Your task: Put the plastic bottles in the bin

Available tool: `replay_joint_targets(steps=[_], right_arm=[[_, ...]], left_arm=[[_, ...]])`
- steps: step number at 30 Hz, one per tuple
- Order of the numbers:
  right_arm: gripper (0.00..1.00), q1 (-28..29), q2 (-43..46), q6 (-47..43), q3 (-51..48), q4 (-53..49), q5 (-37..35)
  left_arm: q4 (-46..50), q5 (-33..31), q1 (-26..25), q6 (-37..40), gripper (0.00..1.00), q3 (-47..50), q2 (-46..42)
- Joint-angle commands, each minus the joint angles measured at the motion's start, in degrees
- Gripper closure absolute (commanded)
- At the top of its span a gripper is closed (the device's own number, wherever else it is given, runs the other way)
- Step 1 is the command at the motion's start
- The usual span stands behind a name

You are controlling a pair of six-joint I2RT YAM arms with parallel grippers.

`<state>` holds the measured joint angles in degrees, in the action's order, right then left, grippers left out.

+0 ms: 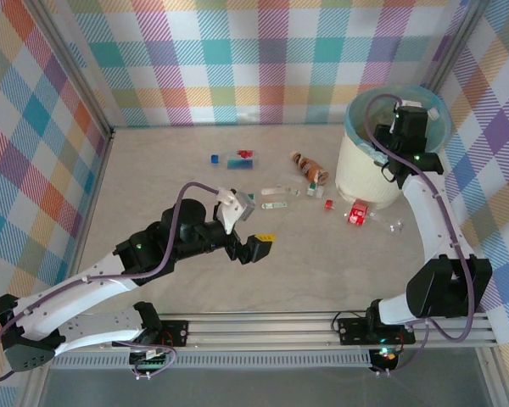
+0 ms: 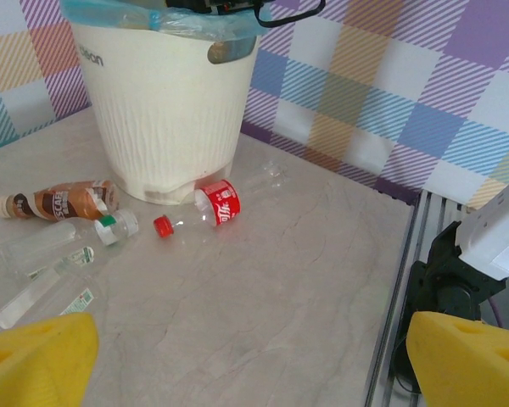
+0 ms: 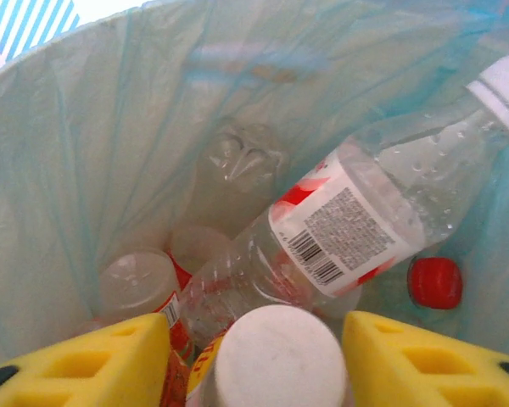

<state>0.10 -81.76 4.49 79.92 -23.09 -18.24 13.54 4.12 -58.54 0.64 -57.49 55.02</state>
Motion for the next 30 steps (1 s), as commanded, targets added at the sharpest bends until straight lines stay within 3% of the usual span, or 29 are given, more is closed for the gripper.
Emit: replay_joint_targets(steps=[1, 8, 13, 20, 24, 30], right_arm=[[0.34, -0.63, 0.24, 2.62, 2.11, -6.53, 2.63], [0.22, -0.64, 4.41, 3.83, 7.79, -9.95, 4.13], [0.15, -0.58, 9.29, 5.50, 9.02, -11.24, 7.12], [0.10, 0.96, 20.26, 10.09, 5.52, -14.88, 15.56], [0.10, 1.43, 29.31, 12.47, -2.74, -12.51, 22.05], [0.09, 1.47, 37.91, 9.48, -9.73, -15.19, 23.79]], left_arm=[[0.50, -0.51, -0.77, -0.28, 0.06, -1.05, -0.22], [0.63, -3.22, -0.78, -0.50, 0.06, -0.74, -0.69], [1.86, -12.97, -0.79, -1.65, 0.06, -1.03, -0.11], [13.45, -23.46, 1.07, -2.47, 0.02, -7.41, 8.97], [18.24, -20.09, 5.20, -1.95, 0.01, -12.81, 17.84], [22.38, -11.54, 11.27, 1.65, 0.02, -20.89, 32.64]])
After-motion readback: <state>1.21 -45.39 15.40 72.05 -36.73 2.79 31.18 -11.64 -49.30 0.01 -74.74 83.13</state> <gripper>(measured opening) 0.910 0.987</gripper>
